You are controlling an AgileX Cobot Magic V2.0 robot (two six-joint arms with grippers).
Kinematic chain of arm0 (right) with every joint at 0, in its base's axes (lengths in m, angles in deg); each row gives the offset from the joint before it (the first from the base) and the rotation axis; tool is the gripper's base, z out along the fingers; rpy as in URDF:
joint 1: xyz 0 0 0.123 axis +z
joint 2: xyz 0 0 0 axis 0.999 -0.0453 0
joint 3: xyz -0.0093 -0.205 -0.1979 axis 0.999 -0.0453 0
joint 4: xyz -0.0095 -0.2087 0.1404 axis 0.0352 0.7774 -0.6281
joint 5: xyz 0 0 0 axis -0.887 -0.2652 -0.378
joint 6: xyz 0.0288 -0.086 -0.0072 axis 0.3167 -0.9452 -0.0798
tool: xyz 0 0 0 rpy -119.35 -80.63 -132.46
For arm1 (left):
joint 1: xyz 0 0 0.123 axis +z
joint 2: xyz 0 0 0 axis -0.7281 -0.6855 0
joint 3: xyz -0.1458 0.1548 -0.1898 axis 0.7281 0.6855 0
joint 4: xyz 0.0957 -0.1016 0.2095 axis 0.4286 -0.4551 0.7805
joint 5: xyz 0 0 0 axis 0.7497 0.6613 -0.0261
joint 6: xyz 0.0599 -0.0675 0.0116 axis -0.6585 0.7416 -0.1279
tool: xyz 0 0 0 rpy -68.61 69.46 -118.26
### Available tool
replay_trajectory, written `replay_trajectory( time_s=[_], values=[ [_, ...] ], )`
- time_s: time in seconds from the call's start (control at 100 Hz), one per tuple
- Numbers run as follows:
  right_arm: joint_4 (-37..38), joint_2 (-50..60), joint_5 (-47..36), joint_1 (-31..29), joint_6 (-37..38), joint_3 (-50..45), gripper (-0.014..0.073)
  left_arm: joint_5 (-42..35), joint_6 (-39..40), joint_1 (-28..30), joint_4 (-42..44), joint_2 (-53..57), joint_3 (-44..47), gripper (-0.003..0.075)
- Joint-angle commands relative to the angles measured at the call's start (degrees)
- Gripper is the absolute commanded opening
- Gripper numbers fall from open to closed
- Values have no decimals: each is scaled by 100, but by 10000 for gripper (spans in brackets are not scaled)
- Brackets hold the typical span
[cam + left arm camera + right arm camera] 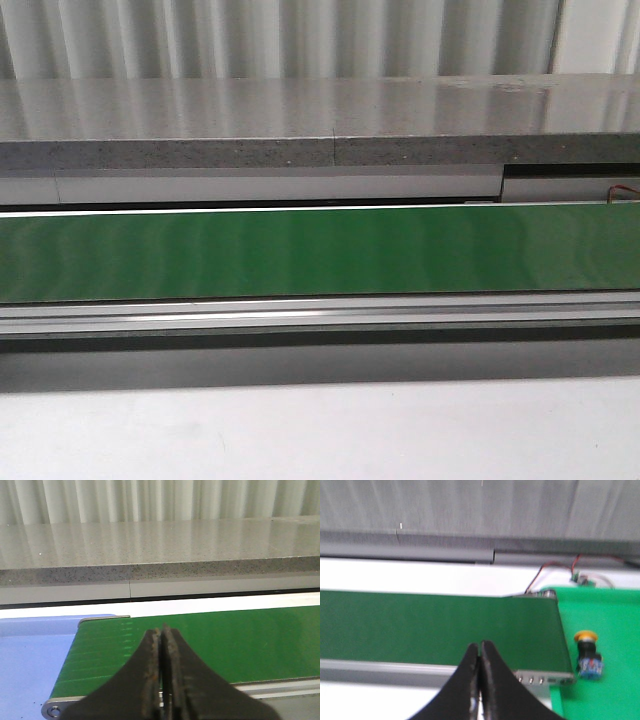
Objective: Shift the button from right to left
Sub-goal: 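Move the right gripper toward the yellow button in the green tray, then grasp the yellow button by its black body with the right gripper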
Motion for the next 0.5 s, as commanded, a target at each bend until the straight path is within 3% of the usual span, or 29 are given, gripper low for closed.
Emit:
replay_trajectory(
  time_s=[0.0,0.13,0.31,0.38,0.49],
  values=[
    [-186,-488,130,-29,-15,508,-68,-496,49,-30,-43,195,154,-20],
    [-670,-794,238,-29,-15,606,-68,-496,49,-30,-43,195,154,-20],
    [-731,-920,261,-29,-15,596,-51,-496,49,-30,-43,195,154,-20],
    [-731,-920,311,-29,-15,596,21,-496,49,-30,-43,195,154,-20],
    [-731,-920,450,-29,-15,596,255,-496,49,-30,-43,195,154,-20]
  ],
)
